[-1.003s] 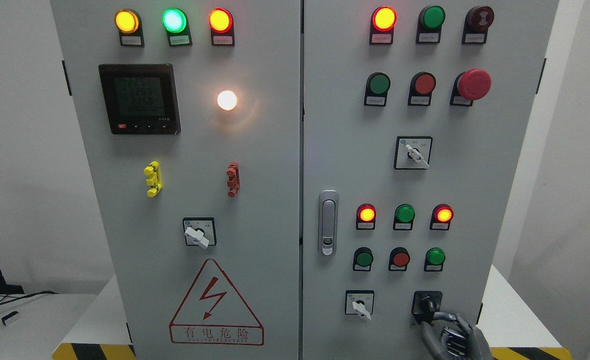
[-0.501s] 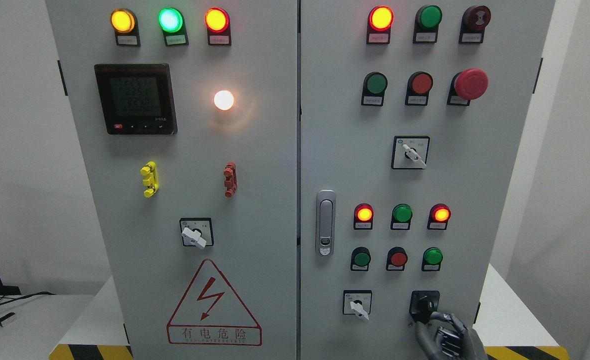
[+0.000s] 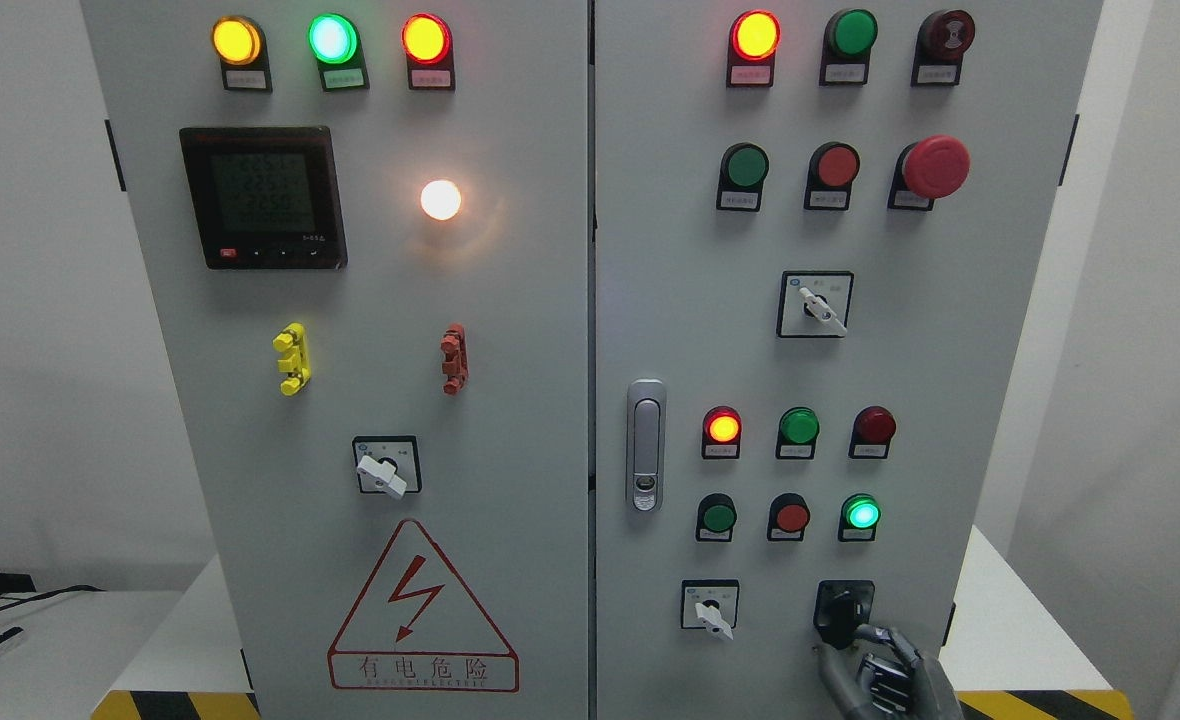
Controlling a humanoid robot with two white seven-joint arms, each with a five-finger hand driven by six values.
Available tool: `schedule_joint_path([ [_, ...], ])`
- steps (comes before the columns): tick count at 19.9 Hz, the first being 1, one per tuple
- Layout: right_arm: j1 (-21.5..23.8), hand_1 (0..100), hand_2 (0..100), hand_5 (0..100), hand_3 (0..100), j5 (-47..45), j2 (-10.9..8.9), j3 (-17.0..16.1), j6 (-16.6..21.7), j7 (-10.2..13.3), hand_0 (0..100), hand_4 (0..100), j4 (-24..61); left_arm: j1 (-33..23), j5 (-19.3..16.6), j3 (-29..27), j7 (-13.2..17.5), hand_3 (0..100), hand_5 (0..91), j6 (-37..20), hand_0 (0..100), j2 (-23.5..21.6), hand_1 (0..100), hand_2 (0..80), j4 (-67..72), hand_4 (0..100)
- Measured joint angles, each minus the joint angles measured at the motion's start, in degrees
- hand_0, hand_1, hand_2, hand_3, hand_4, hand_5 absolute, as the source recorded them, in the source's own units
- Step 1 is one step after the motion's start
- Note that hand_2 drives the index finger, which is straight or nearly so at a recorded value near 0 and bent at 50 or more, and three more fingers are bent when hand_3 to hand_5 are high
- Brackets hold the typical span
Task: Trip black knob to open circuit
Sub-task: 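Twist the black knob with the right hand to the off position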
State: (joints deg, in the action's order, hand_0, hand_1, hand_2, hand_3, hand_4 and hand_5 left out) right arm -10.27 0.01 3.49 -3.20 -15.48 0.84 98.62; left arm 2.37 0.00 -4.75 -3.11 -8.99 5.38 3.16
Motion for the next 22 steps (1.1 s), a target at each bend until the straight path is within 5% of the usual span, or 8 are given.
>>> schedule_joint_path([
  [22, 0.34, 79, 46, 93, 100, -0.02, 0.31, -0.2, 0.29, -0.7, 43, 99, -0.33, 0.0, 0.0, 0.0, 0.0, 0, 0.0, 0.0, 12, 0.0, 39, 0.0, 0.0, 0],
])
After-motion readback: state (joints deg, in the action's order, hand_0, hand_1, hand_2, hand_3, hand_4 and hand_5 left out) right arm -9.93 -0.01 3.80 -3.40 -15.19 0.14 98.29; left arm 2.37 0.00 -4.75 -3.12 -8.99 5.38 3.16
